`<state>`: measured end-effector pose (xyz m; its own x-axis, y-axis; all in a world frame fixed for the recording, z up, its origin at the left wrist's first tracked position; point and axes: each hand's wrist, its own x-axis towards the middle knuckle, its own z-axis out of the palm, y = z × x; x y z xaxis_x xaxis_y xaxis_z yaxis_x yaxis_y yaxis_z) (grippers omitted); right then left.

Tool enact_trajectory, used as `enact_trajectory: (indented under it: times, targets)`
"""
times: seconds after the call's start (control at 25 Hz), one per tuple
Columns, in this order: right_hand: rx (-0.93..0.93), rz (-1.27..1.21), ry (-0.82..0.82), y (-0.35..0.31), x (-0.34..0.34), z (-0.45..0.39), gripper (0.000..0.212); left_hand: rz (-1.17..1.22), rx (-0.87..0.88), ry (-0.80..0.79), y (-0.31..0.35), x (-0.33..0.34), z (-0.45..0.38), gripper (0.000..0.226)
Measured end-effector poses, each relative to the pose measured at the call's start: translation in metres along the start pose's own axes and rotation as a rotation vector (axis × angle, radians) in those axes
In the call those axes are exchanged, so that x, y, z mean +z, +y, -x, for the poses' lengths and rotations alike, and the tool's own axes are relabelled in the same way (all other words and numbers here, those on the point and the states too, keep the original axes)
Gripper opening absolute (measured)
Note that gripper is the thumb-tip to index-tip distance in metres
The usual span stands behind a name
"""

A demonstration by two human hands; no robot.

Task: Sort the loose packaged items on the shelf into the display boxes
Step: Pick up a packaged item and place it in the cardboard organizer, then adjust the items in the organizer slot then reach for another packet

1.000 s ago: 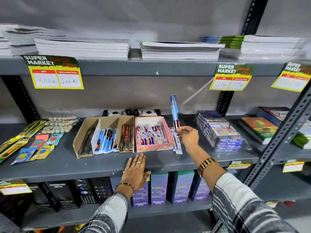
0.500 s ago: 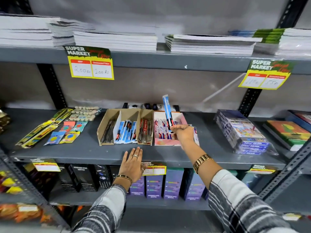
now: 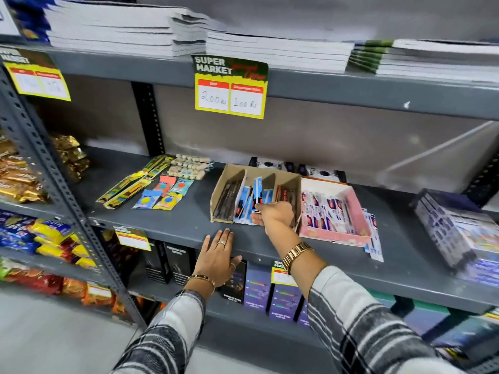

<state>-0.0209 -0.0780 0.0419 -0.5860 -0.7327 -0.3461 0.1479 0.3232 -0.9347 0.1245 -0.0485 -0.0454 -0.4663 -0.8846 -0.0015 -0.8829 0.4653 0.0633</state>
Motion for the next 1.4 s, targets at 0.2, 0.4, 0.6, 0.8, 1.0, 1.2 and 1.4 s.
enact_trajectory:
  times: [0.2, 0.4, 0.6, 0.8, 1.0, 1.2, 1.4]
  targets:
    - [-0.12, 0.275, 0.162, 0.013, 0.033, -0.01, 0.022, -0.003, 0.058, 0.052, -0.013, 0.007, -0.001, 0.067]
    - [-0.255, 0.502, 0.233, 0.018, 0.039, -0.01, 0.02, 0.022, 0.08, 0.084, -0.014, 0.011, -0.001, 0.068]
    - [-0.293, 0.637, 0.201, 0.029, 0.039, -0.019, 0.019, 0.052, 0.094, 0.096, -0.016, 0.013, -0.001, 0.068]
    - [-0.398, 0.752, 0.163, 0.033, 0.034, -0.024, 0.017, 0.072, 0.097, 0.098, -0.016, 0.015, -0.002, 0.068]
    - [-0.537, 0.721, 0.105, 0.031, 0.029, -0.021, 0.018, 0.071, 0.097, 0.109, -0.016, 0.018, -0.003, 0.068]
    - [-0.733, 0.75, 0.096, 0.023, 0.01, -0.007, 0.026, -0.006, 0.065, 0.089, -0.011, 0.015, -0.001, 0.068]
    - [-0.859, 0.812, 0.274, 0.017, -0.047, -0.006, 0.024, -0.022, 0.039, 0.039, 0.013, 0.007, -0.001, 0.07]
